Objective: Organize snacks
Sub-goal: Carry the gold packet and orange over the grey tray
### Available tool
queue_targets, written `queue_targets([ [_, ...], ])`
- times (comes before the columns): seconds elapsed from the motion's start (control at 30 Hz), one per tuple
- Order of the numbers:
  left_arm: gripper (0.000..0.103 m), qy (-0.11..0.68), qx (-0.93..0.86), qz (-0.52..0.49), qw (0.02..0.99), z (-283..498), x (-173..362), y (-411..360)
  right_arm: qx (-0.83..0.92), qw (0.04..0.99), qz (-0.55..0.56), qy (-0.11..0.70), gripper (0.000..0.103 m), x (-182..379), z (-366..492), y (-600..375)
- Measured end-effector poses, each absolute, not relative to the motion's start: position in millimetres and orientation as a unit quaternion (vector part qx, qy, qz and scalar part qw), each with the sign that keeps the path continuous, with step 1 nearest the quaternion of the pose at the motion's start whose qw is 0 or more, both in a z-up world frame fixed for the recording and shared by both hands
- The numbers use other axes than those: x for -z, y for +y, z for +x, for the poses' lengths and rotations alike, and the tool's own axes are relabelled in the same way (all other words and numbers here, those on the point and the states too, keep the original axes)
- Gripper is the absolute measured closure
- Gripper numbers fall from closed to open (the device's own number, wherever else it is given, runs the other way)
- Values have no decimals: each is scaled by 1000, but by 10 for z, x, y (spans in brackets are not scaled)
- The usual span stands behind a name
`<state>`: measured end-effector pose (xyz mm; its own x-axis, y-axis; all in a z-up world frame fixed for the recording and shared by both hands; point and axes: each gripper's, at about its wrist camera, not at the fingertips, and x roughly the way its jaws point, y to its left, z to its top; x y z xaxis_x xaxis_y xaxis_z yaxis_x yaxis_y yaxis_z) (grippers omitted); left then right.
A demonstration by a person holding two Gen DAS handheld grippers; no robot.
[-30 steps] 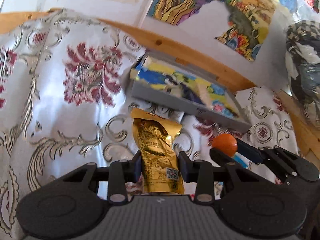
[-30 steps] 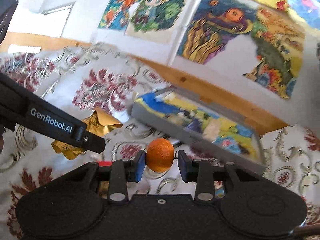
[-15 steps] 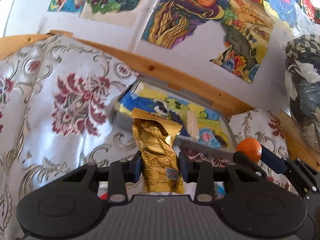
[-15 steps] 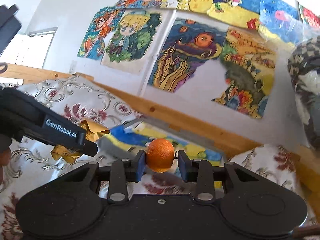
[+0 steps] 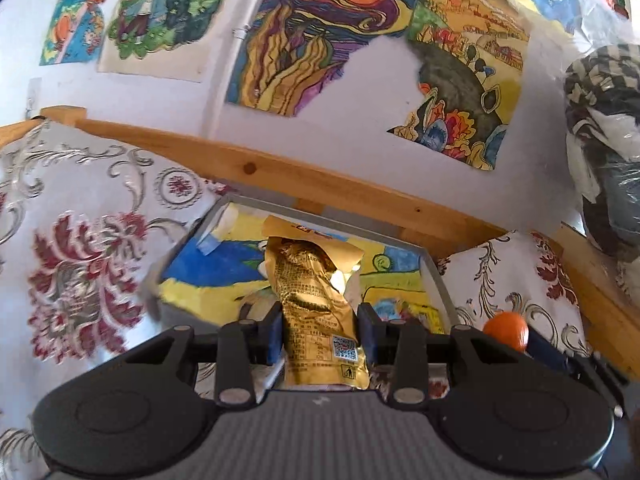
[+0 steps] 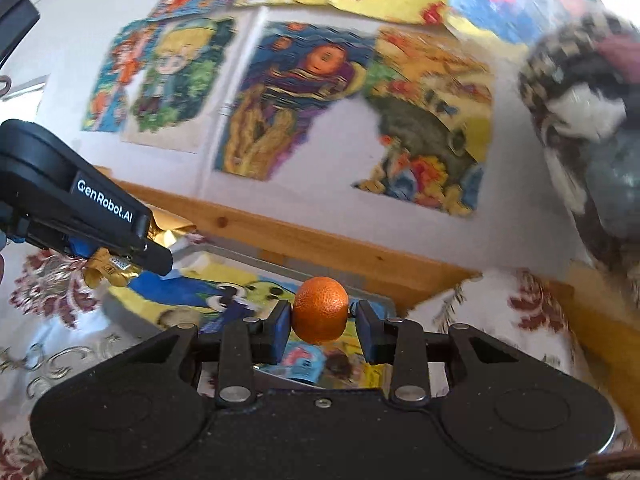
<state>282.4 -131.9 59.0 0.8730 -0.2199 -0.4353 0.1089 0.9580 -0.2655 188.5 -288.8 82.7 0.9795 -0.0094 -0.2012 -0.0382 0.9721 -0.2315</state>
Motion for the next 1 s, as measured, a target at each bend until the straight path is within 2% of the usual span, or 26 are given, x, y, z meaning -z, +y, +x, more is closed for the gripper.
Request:
queue_targets([
  [0.43, 62, 255, 124, -89, 955, 3536, -322, -1900, 26, 986, -89, 136, 66, -544, 2383, -3251],
  [1.0, 62, 277, 162, -60, 945, 3977, 23, -2319, 40, 981, -72, 177, 66, -281, 2721, -3493],
])
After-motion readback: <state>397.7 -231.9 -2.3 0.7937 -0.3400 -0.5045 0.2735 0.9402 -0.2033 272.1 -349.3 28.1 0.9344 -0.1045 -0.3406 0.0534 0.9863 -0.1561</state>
